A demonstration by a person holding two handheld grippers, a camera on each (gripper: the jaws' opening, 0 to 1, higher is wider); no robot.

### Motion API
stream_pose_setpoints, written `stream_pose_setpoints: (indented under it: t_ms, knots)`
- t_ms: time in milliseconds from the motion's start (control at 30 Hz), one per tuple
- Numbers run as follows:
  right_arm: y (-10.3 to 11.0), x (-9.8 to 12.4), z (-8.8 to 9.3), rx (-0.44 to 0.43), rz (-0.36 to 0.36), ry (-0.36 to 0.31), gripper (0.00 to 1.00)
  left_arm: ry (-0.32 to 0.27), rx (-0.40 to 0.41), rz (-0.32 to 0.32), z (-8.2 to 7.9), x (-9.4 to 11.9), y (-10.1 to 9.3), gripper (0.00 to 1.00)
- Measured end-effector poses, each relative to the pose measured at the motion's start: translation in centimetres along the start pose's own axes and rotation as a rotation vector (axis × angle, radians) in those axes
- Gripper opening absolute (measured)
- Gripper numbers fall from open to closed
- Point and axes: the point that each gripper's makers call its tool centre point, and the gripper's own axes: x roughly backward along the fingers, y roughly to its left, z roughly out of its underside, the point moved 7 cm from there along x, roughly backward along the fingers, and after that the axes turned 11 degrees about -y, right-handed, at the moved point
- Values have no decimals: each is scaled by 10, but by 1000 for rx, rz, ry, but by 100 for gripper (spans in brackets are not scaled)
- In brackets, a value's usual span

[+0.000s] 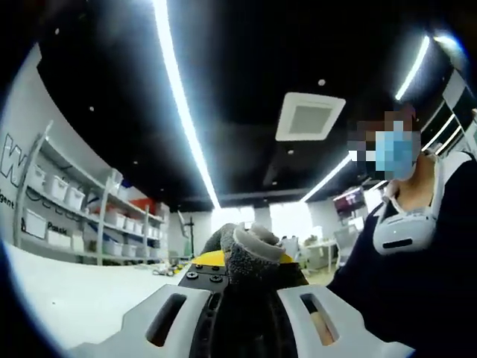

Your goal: Open the folded towel by lifting each exposed corner and separating the folded layers until the towel lies flat within the target outline without major curled edges

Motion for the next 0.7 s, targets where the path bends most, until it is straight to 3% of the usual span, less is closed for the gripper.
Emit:
stream_pose_setpoints:
  t_ms: [100,333,700]
  knots:
    - [-1,0,0,7,7,1,4,2,3,-10,1,0,1,8]
    - [-20,7,-4,14,115,-10,4,20,-43,-116,7,1,14,9]
    - [-34,13,-4,33,214,-4,4,48,-56,-201,7,11,38,9]
